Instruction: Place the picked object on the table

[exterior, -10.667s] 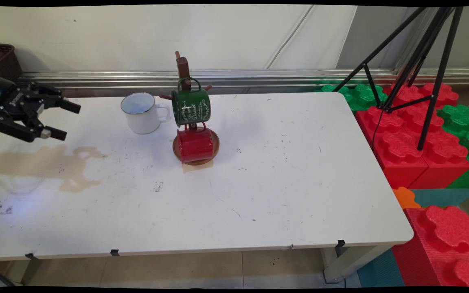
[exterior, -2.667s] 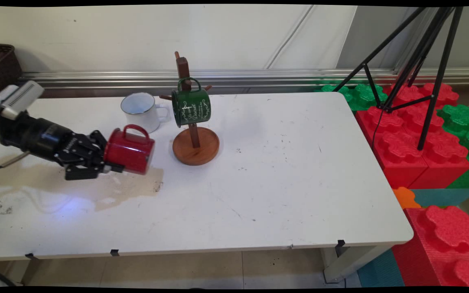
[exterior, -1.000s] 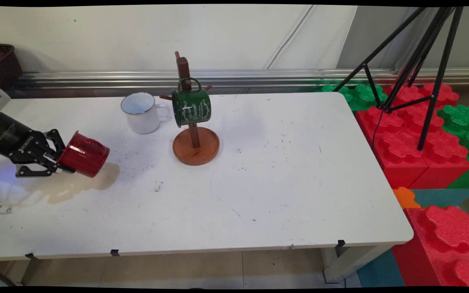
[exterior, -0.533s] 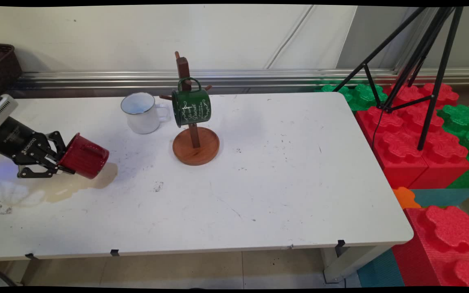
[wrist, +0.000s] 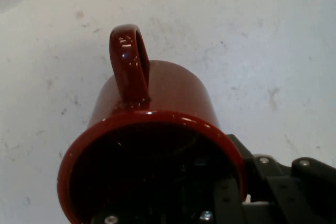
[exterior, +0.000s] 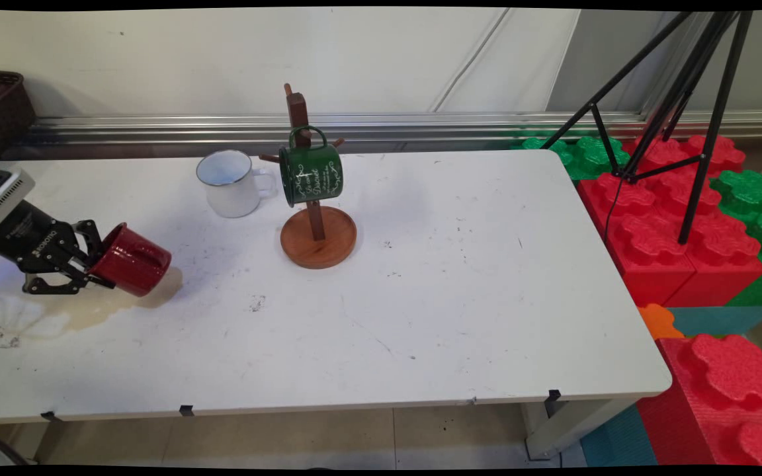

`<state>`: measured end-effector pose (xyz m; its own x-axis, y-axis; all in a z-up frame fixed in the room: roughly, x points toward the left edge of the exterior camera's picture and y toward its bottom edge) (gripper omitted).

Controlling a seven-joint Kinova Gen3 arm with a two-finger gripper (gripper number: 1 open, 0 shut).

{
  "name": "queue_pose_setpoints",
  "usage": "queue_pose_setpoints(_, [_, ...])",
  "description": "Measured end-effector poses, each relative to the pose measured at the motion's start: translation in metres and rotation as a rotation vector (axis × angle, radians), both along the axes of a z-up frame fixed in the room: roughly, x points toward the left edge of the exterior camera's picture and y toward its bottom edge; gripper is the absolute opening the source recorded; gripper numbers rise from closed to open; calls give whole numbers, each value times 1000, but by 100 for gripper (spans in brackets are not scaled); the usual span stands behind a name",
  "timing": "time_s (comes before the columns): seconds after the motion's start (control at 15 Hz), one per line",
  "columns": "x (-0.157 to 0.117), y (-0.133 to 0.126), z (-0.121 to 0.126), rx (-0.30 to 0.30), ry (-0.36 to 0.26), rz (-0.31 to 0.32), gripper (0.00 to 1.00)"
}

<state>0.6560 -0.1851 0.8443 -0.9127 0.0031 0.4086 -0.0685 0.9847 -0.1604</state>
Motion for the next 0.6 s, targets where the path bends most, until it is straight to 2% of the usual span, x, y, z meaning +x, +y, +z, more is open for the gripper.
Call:
queue_pose_setpoints(0.47, [-3, 3, -1, 11, -32, -34, 0])
queue_pose_setpoints(0.53, [-4, 3, -2, 13, -36, -40, 100])
queue_pose_setpoints(0.6, [-4, 4, -2, 15, -39, -46, 100])
